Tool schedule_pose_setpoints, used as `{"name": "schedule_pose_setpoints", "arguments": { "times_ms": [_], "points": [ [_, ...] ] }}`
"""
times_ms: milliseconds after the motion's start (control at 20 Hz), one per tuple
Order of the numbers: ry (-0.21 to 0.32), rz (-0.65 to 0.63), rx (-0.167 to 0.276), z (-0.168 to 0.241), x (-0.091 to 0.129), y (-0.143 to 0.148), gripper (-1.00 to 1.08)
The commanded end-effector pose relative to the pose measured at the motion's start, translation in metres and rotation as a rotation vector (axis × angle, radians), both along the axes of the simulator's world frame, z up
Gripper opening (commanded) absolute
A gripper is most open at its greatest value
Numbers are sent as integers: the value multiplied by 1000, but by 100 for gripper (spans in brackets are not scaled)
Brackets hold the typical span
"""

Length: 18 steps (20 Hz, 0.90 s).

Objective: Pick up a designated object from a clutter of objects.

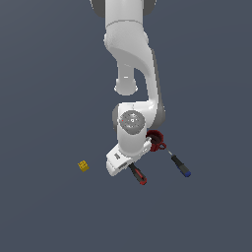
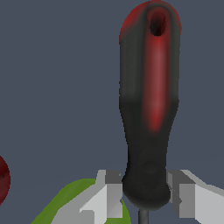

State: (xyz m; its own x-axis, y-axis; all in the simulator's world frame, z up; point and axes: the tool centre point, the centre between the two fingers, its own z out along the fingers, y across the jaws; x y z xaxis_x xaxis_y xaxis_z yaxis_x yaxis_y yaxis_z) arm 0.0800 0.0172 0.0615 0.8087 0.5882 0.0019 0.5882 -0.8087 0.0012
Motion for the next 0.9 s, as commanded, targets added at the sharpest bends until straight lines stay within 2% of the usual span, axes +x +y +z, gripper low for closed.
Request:
{"name": "schedule_pose_setpoints", "arguments": {
  "times_ms": [0, 850],
  "points": [
    [-1, 0, 0, 16, -9, 6, -100],
    [0, 0, -3, 153, -84, 58, -100]
  ]
}}
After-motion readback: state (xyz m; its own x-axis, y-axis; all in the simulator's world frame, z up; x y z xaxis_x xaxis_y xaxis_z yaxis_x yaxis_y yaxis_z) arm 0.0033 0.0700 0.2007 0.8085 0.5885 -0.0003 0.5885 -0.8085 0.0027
